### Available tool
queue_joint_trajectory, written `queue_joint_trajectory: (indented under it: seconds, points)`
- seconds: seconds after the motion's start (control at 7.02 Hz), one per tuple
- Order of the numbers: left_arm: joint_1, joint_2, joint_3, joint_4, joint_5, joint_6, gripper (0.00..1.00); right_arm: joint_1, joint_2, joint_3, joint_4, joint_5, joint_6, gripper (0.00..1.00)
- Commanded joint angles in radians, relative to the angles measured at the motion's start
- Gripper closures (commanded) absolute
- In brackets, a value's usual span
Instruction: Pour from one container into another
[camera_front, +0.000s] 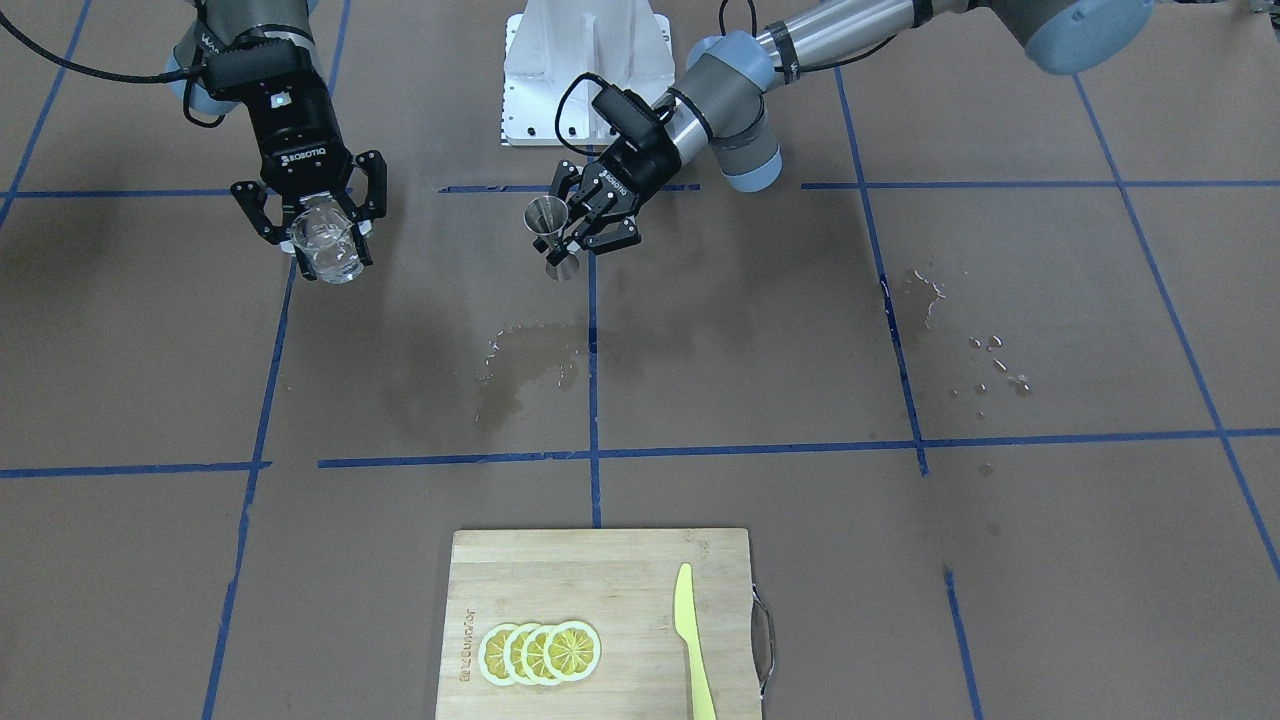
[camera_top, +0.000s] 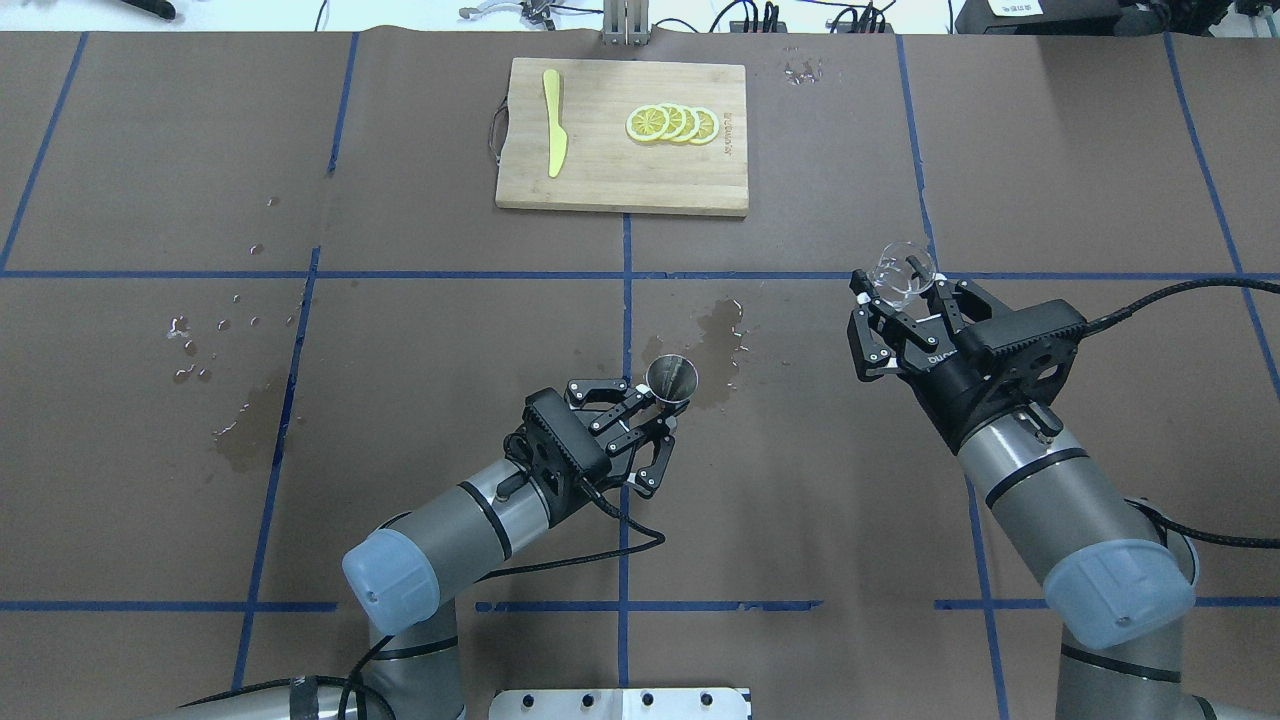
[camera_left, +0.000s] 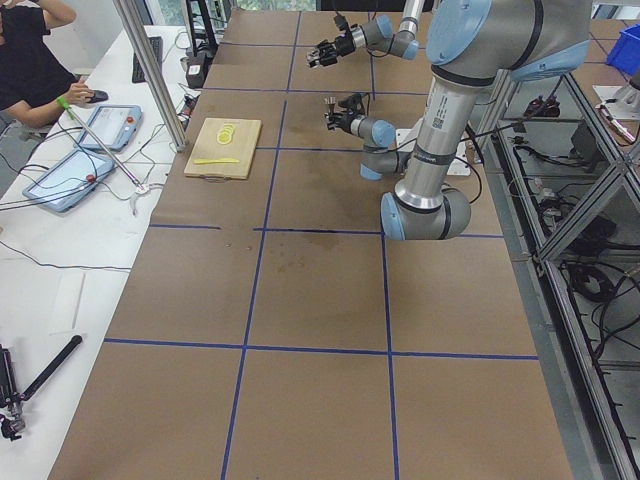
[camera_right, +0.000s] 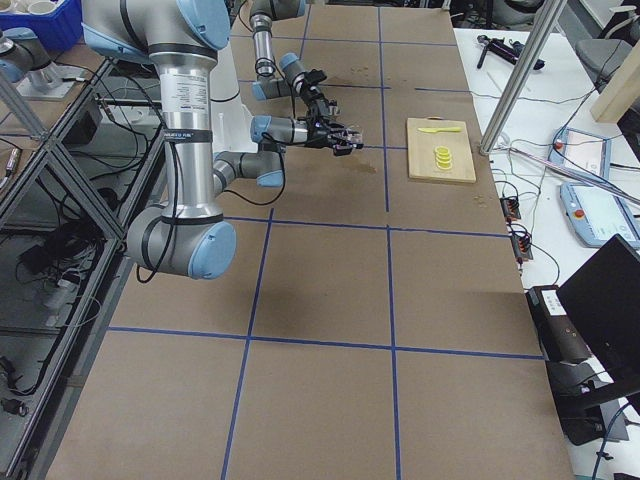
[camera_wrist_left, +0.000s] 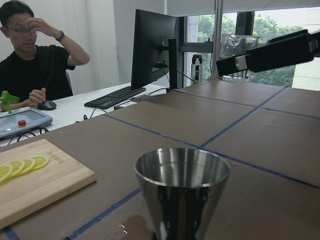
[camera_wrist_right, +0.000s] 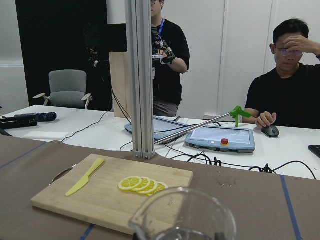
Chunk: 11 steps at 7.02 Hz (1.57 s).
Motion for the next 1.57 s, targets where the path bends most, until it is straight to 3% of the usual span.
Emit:
queue_joint_trajectory:
  seconds: [0.0,0.43,1.42]
  points:
    - [0.001,-0.016,0.060,-0.061,-0.005,0.027,1.00,-0.027,0.025,0.072,-0.203,-0.001,-0.012,0.97]
    - [0.001,-0.021,0.058,-0.059,-0.007,0.070,1.00,-0.119,0.177,0.072,-0.432,-0.101,-0.026,0.96]
    - [0.001,-0.022,0.057,-0.056,0.009,0.100,1.00,-0.170,0.289,0.090,-0.759,-0.126,-0.088,0.96]
